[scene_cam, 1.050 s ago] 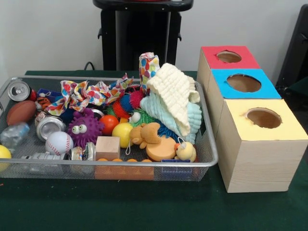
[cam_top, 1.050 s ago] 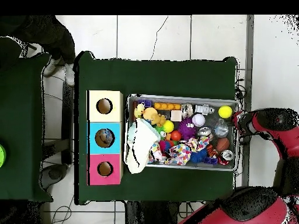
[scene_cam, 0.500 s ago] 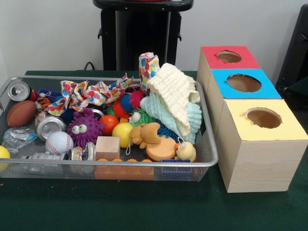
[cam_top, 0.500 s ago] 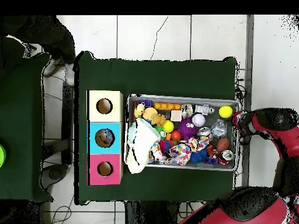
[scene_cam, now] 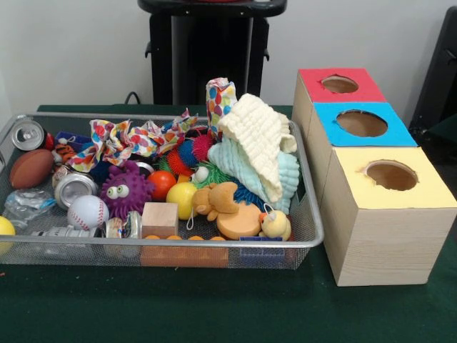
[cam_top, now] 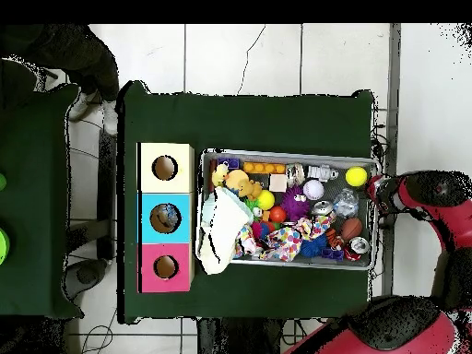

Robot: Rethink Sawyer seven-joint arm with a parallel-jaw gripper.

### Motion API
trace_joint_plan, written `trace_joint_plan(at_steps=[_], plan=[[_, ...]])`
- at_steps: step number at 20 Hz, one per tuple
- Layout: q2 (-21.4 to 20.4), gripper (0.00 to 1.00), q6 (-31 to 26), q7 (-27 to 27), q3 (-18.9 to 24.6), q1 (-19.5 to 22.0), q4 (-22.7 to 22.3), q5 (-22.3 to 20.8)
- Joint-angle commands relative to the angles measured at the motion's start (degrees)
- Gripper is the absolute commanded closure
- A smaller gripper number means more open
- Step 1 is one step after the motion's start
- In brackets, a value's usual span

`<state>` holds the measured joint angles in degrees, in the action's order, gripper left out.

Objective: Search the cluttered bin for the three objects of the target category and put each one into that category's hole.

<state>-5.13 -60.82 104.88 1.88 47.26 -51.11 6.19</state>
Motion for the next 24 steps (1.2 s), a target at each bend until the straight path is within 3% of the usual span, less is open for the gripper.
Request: trace_joint_plan(at_steps=[1,8,17,18,24], plan=[[3.9,1.0,-2.1,-3.2,5.3,1.9,-5.2,-0.1],[2.4,1.0,-5.9,0.6,4.6,1.9,-10.3,1.5],[1.5,1.0,-3.3,-0.5,5.3,2.4,-13.2,1.8],[1.5,0.0,-3.2,-0.3,5.3,2.4,-13.0,1.7],[1.3,0.0,-5.5,1.4,4.3,1.7,-12.2,1.5]])
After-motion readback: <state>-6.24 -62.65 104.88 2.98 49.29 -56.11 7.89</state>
